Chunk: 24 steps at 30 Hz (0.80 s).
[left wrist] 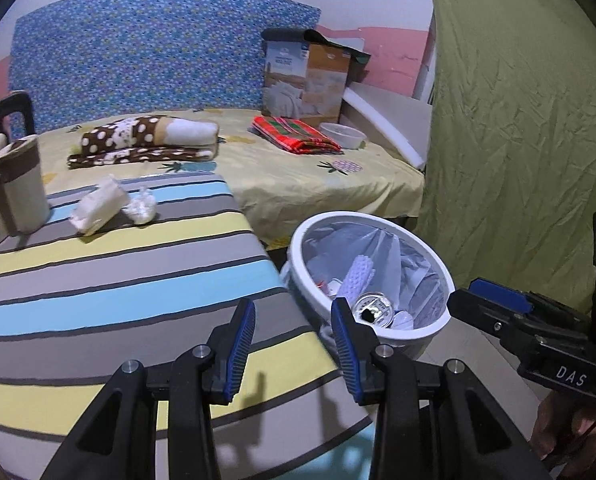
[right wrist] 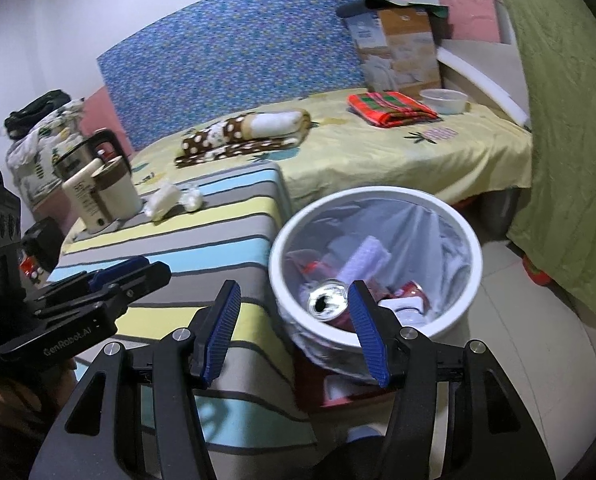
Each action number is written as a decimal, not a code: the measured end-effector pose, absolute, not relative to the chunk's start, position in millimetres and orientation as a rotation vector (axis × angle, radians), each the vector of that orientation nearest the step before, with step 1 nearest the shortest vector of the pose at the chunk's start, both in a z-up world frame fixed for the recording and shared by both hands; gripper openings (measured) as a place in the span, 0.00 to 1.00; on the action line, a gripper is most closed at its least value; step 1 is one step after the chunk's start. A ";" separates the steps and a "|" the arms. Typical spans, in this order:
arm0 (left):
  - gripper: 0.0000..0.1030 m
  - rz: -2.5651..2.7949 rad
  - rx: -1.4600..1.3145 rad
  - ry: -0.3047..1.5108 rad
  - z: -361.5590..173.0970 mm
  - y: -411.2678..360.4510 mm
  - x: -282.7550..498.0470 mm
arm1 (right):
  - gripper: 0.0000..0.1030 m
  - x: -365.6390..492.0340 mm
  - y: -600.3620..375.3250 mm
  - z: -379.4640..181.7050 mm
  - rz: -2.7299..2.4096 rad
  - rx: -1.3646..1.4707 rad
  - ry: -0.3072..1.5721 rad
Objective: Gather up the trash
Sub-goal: 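Withdraw both open tools from the bin toward the table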
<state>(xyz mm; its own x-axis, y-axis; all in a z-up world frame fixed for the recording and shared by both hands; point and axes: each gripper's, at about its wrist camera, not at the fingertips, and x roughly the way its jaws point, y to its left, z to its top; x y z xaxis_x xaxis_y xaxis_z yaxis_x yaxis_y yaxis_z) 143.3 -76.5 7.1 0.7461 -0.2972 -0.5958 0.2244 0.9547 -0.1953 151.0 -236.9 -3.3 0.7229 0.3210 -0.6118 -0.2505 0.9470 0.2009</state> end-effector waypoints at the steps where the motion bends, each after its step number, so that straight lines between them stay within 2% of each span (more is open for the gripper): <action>1: 0.38 -0.280 -0.116 0.668 7.9 -73.3 140.7 | 0.56 149.6 -233.2 -2.9 0.326 0.103 0.696; 24: 0.38 -0.116 -0.153 0.655 10.1 -0.8 108.7 | 0.56 144.4 -169.4 -3.0 0.486 0.046 0.719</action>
